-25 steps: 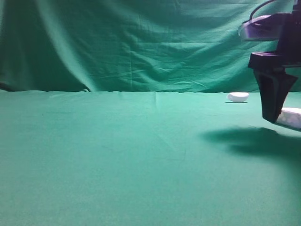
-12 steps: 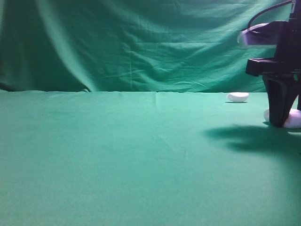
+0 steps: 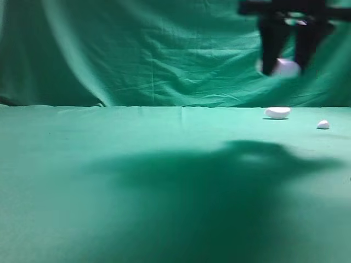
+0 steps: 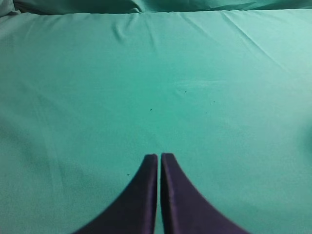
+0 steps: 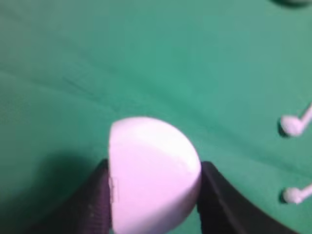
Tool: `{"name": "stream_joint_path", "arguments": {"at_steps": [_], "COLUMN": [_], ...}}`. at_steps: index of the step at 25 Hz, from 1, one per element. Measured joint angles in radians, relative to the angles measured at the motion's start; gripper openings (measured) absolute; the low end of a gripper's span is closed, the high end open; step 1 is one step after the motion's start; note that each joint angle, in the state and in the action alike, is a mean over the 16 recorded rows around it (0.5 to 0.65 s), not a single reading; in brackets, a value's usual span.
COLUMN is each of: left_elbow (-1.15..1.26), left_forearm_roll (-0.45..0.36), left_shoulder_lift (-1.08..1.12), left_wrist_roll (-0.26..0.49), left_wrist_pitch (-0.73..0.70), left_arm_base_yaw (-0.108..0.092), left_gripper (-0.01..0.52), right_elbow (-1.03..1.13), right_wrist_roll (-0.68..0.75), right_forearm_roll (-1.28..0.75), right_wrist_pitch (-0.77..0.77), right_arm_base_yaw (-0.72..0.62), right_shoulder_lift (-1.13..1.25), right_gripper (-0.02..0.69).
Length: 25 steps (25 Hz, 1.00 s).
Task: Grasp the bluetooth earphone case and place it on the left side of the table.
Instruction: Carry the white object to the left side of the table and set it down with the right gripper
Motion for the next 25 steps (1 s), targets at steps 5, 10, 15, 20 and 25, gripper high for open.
{"name": "stream_joint_path", "arguments": {"at_steps": [5,10,15,20,25], "left_elbow": [0.000,0.000,0.000,0.000,0.000], "left_forearm_roll": [0.000,0.000,0.000,0.000,0.000], "left_shoulder_lift": [0.000,0.000,0.000,0.000,0.000], "left_wrist_roll": [0.000,0.000,0.000,0.000,0.000], "left_wrist_pitch": [0.000,0.000,0.000,0.000,0.000], "left_arm_base_yaw": [0.000,0.000,0.000,0.000,0.000], "left_gripper": [0.000,0.000,0.000,0.000,0.000], "right_elbow": [-0.194,-0.363,-0.480,-0.539,-0.555], "right_wrist_roll": [0.005,0.006,0.006,0.006,0.009], "right_forearm_roll": [0.011,0.012,0.008,0.003,-0.001], "right_wrist_pitch": [0.013,-0.003,-0.034,-0.072,-0.102], "right_arm_base_yaw": [0.151,0.297,0.396,0.444,0.456], "right_shoulder_lift": [0.101,0.252,0.398,0.487,0.521], "right_gripper": [0.322,0.322,0.322,0.343,0.413]}}
